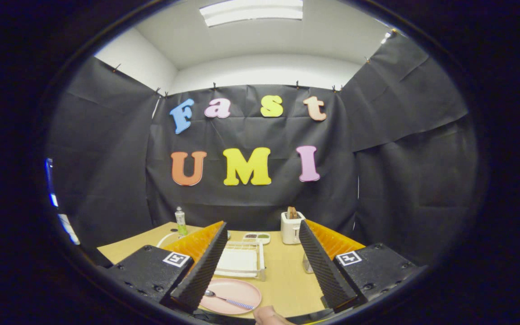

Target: Take the plate from the dish rack, then take the spoon from the basket and place it into the plate.

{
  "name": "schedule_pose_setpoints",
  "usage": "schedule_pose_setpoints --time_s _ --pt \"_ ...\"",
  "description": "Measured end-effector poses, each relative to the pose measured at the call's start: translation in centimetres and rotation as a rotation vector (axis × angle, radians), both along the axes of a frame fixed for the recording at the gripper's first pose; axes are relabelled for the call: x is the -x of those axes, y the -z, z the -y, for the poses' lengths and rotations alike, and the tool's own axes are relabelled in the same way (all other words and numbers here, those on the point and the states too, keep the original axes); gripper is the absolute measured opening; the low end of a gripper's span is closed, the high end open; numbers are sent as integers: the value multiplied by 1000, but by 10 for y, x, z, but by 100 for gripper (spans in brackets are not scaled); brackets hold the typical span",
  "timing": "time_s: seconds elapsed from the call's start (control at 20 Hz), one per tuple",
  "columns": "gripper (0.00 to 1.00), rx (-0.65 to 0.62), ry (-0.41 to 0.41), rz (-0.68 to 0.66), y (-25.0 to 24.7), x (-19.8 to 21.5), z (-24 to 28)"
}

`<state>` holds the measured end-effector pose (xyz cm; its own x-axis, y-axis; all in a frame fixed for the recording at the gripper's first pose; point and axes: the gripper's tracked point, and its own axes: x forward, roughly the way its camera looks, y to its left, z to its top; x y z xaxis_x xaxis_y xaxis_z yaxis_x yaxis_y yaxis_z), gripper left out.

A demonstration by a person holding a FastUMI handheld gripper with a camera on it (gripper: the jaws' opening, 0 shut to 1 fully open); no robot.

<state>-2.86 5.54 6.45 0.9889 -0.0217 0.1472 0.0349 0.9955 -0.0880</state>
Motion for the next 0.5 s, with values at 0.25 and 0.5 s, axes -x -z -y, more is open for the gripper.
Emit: schedule_pose_setpoints --time_s 0.25,0.5 --pt "100 73 18 -26 -1 6 13" --pt "100 95 15 -63 12 2 15"
